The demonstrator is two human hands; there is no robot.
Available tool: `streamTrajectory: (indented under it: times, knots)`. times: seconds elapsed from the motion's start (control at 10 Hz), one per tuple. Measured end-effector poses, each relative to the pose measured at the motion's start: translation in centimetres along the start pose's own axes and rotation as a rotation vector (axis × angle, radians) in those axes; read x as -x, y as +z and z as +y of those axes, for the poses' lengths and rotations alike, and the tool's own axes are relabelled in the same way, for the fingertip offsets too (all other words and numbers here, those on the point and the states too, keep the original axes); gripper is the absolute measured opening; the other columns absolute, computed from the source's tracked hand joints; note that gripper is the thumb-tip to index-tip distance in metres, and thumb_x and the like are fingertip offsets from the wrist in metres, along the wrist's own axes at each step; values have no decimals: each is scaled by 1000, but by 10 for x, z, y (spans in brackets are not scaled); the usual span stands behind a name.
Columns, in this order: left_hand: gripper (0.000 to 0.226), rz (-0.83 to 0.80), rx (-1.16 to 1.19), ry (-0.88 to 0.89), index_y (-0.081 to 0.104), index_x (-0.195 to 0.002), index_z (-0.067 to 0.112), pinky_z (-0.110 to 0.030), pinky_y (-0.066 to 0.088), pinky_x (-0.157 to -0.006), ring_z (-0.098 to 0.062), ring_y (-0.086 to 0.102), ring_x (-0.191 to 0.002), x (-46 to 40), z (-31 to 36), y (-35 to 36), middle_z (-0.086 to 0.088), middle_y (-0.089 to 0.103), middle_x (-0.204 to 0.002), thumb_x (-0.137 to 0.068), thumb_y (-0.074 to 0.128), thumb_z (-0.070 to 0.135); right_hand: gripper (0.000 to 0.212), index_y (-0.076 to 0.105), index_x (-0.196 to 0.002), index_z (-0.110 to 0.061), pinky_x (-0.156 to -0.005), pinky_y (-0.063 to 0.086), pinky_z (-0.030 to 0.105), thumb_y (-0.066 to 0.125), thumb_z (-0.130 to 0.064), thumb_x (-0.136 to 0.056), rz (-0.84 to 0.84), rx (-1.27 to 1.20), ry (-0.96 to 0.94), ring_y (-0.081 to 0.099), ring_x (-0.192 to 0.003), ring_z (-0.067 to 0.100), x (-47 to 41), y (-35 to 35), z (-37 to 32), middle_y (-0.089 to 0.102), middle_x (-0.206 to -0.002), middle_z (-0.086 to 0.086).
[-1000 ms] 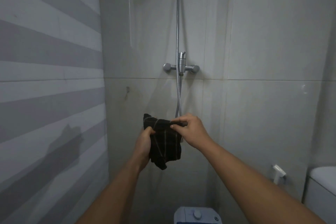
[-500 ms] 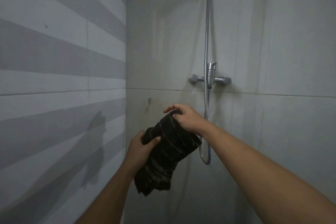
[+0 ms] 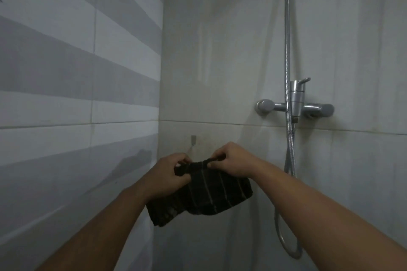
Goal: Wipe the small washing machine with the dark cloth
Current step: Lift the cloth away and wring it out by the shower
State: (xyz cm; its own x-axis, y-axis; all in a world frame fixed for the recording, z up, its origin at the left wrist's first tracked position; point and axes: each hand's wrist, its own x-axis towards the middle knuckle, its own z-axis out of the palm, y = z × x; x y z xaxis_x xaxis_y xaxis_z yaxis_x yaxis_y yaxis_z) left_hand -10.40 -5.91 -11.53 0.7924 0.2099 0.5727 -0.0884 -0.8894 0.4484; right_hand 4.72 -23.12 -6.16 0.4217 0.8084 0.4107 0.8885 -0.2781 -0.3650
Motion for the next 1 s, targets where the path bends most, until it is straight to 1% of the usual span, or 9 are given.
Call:
streamTrajectory:
  times: [0.1, 0.2, 0.3, 0.4, 0.5, 0.7, 0.8, 0.9, 1.0]
  knots:
    - [17, 29, -148, 70, 64, -100, 31, -24, 47, -81, -6, 59, -90, -38, -29, 3, 11, 55, -98, -85, 59, 31, 24, 75, -114, -25, -80, 51, 19, 72, -23, -90, 95, -3, -48, 66, -87, 13, -29, 12, 15, 72, -95, -1]
    - [26, 155, -254, 129, 65, -114, 23, -28, 49, -87, -12, 59, -93, -74, -58, 4, 9, 53, -103, -91, 57, 18, 27, 74, -110, -36, -92, 54, 29, 65, -26, -86, 225, 34, -62, 68, -96, 11, -59, 25, 28, 75, -106, -7]
    - [18, 297, -234, 130, 60, -107, 24, -27, 50, -78, -10, 60, -84, -100, -73, -2, 4, 61, -103, -91, 62, 17, 30, 74, -110, -37, -92, 56, 35, 59, -29, -85, 358, 75, -77, 69, -101, 14, -80, 33, 34, 75, -110, -11]
    - [11, 363, -317, 114, 66, -100, 18, -35, 52, -78, -19, 61, -86, -123, -88, 1, -2, 60, -101, -89, 65, 18, 30, 73, -116, -34, -85, 55, 36, 55, -25, -94, 423, 185, -87, 66, -98, 25, -95, 44, 38, 70, -111, 0]
    - [15, 352, -357, 76, 72, -101, 19, -37, 54, -77, -20, 62, -90, -127, -105, 17, 0, 59, -100, -88, 66, 25, 29, 72, -118, -32, -76, 55, 42, 50, -26, -99, 433, 315, -74, 62, -84, 31, -100, 62, 50, 56, -104, 6]
    - [19, 443, -421, 59, 75, -98, 22, -36, 51, -70, -18, 57, -84, -118, -115, 46, 4, 68, -92, -92, 58, 27, 26, 62, -122, -28, -67, 51, 38, 47, -26, -100, 318, 459, -50, 61, -77, 32, -94, 92, 61, 47, -103, 6]
    - [28, 397, -389, 2, 72, -92, 23, -38, 53, -67, -19, 61, -79, -110, -107, 59, 4, 67, -87, -93, 48, 36, 37, 51, -135, -25, -74, 48, 39, 50, -24, -98, 246, 510, -15, 57, -95, 33, -89, 101, 54, 47, -113, 10]
    - [37, 384, -97, -81, 71, -108, 27, -36, 57, -75, -15, 65, -82, -92, -86, 68, 2, 70, -97, -92, 41, 41, 70, 25, -154, -25, -93, 43, 48, 56, -31, -91, 179, 557, 68, 43, -116, 37, -74, 109, 42, 38, -131, 15]
    - [44, 386, 126, -57, 52, -137, 40, -24, 54, -89, -5, 64, -99, -62, -67, 80, 13, 67, -119, -96, 43, 27, 91, 7, -159, -21, -103, 35, 50, 62, -39, -89, 134, 516, 146, 31, -128, 38, -46, 109, 31, 24, -147, 17]
